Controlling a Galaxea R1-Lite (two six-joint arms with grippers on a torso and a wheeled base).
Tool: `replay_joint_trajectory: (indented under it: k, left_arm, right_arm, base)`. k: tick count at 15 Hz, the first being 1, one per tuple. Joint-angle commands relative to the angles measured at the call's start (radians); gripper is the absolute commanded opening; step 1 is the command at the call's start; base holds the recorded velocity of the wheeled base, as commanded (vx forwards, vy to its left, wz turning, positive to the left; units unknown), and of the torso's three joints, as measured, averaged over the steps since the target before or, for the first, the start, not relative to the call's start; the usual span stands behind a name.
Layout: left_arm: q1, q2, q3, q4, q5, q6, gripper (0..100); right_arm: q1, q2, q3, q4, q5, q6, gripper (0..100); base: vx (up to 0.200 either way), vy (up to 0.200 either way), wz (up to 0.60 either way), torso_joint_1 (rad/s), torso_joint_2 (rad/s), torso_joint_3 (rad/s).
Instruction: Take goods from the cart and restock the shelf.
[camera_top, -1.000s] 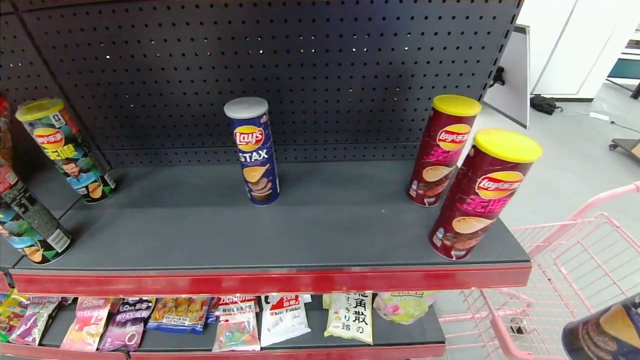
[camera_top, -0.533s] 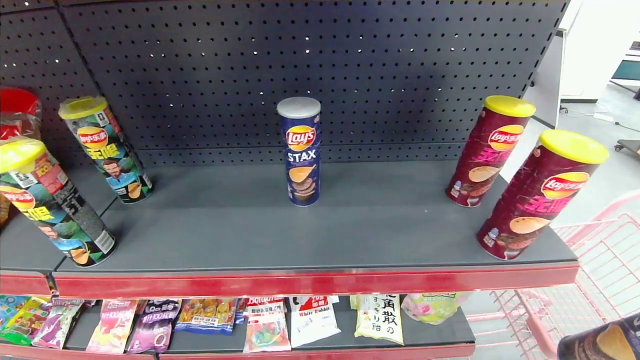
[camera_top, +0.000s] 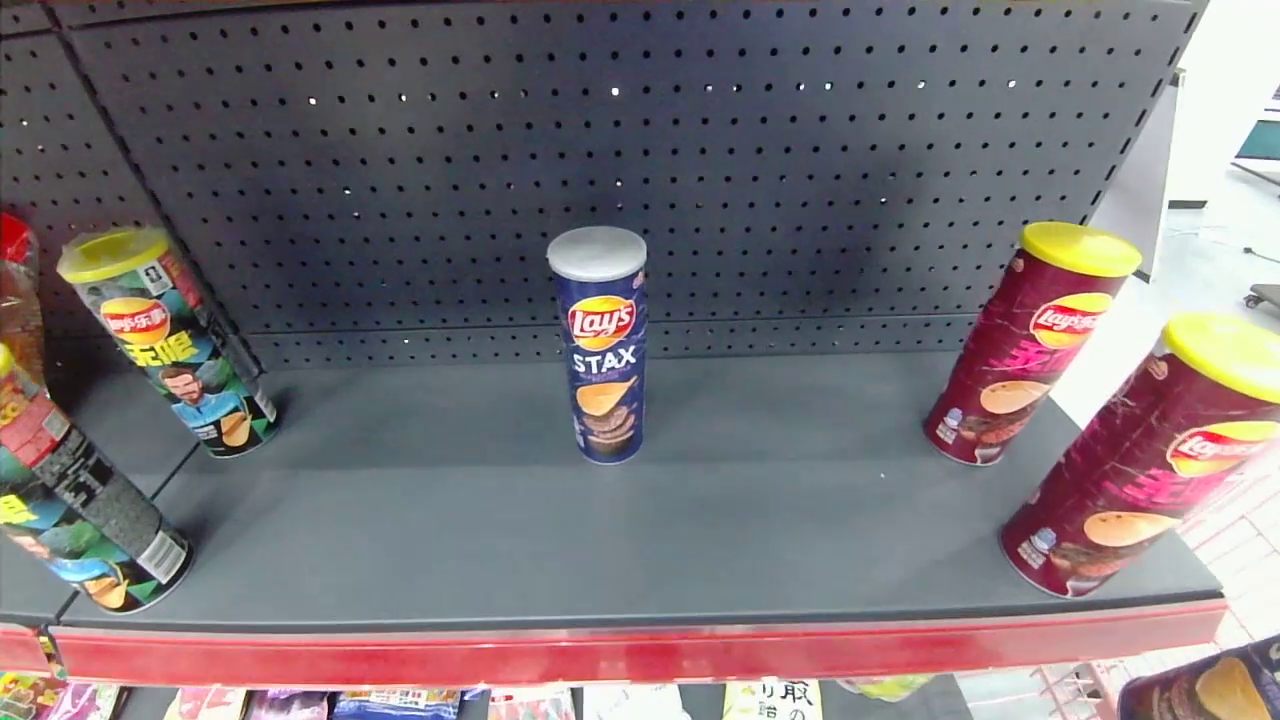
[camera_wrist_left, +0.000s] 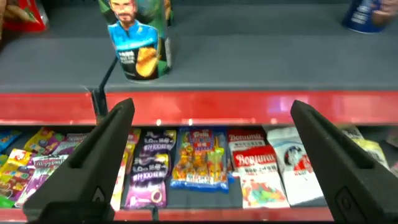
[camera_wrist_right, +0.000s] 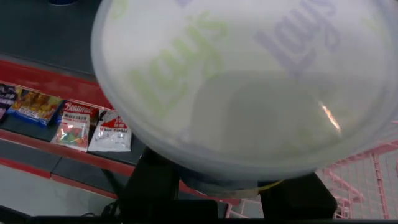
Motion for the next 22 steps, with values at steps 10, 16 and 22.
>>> replay_joint_trajectory:
  k: [10,16,22]
  left_arm:
    - [-0.02,0.298,-0.31,-0.002,-0.121,0.001,100]
    - [-0.193,0.972,-0.663,-0.07,-0.471,0.155,100]
    - [-0.379,1.408,-0.877,-0.137,-0.545,0.164,100]
  right_arm:
    - [0.008,0.016,0.002,0.001,0.21,-0.001,0]
    - [0.008,0.037,-0.012,0.0,0.21,-0.001,0]
    - [0.008,0.042,-0.019,-0.002,0.207,0.001,0]
  base:
    - [0.0,0.0,0.0,0.0,0.0,0.0]
    - [0.0,0.0,0.0,0.0,0.0,0.0]
    - [0.0,0.0,0.0,0.0,0.0,0.0]
